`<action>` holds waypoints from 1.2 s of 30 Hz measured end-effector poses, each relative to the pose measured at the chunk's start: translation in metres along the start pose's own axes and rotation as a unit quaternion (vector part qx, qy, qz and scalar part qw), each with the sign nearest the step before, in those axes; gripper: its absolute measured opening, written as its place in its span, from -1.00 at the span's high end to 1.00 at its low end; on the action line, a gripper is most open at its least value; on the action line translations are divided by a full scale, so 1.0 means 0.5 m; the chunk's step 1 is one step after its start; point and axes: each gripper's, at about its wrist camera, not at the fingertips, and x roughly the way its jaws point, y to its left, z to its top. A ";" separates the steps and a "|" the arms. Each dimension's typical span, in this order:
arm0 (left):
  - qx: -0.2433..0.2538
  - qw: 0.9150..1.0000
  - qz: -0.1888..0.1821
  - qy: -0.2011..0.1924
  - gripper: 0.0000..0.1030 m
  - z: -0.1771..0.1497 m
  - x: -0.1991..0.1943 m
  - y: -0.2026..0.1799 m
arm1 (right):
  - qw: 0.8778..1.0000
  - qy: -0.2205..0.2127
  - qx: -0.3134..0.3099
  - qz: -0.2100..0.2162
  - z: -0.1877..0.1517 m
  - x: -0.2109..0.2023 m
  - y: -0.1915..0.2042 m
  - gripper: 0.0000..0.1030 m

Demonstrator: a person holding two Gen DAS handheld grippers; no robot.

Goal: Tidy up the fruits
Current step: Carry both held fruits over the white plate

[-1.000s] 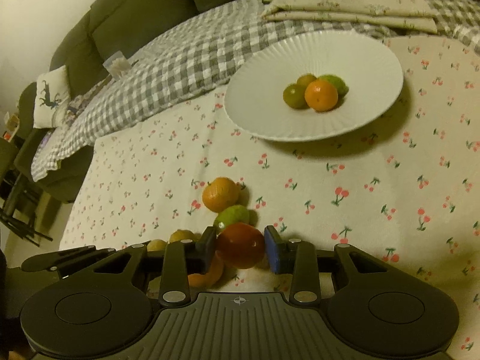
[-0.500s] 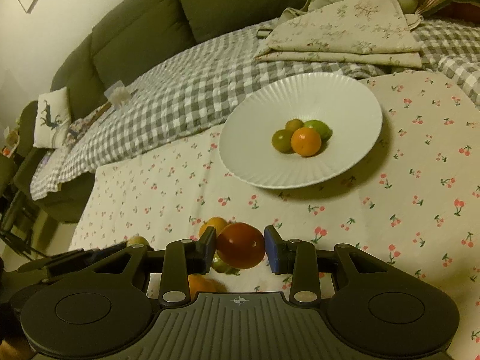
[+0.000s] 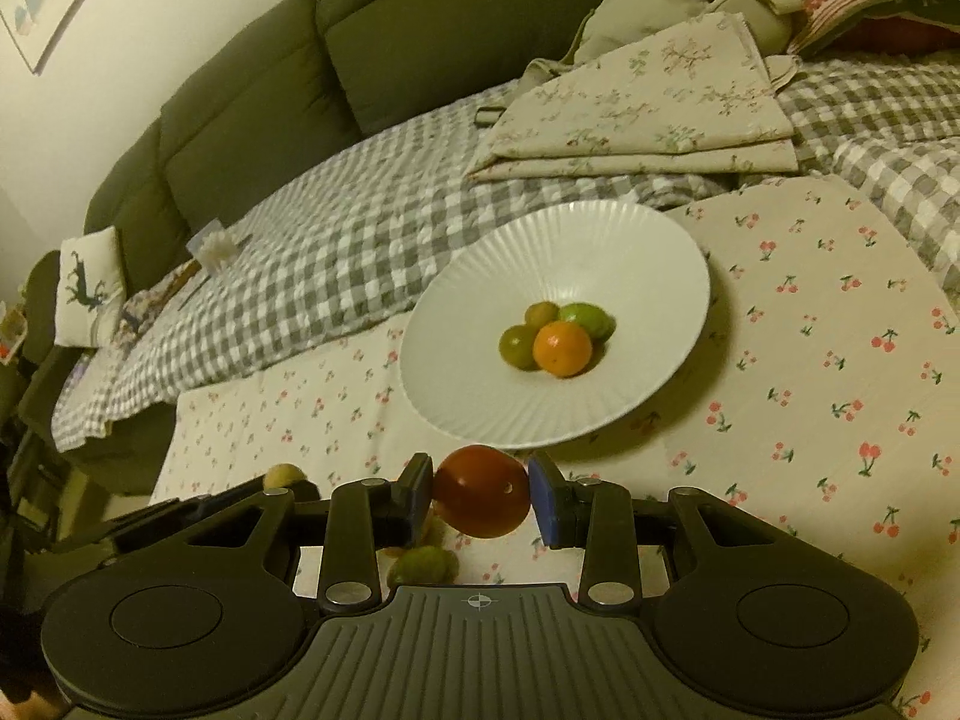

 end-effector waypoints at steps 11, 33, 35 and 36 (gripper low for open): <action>0.036 0.999 -0.006 -0.004 0.55 0.017 0.071 -0.040 | 0.997 -0.038 0.054 -0.035 0.049 0.010 -0.086 0.33; 0.056 0.998 -0.013 -0.007 0.54 0.025 0.164 -0.055 | 0.996 -0.053 -0.026 -0.073 0.057 0.095 -0.073 0.32; 0.062 0.998 -0.013 -0.003 0.54 0.024 0.172 -0.058 | 0.996 -0.054 -0.024 -0.073 0.058 0.095 -0.074 0.30; 0.065 0.998 -0.011 -0.004 0.54 0.023 0.175 -0.059 | 0.996 -0.054 -0.022 -0.072 0.058 0.096 -0.075 0.29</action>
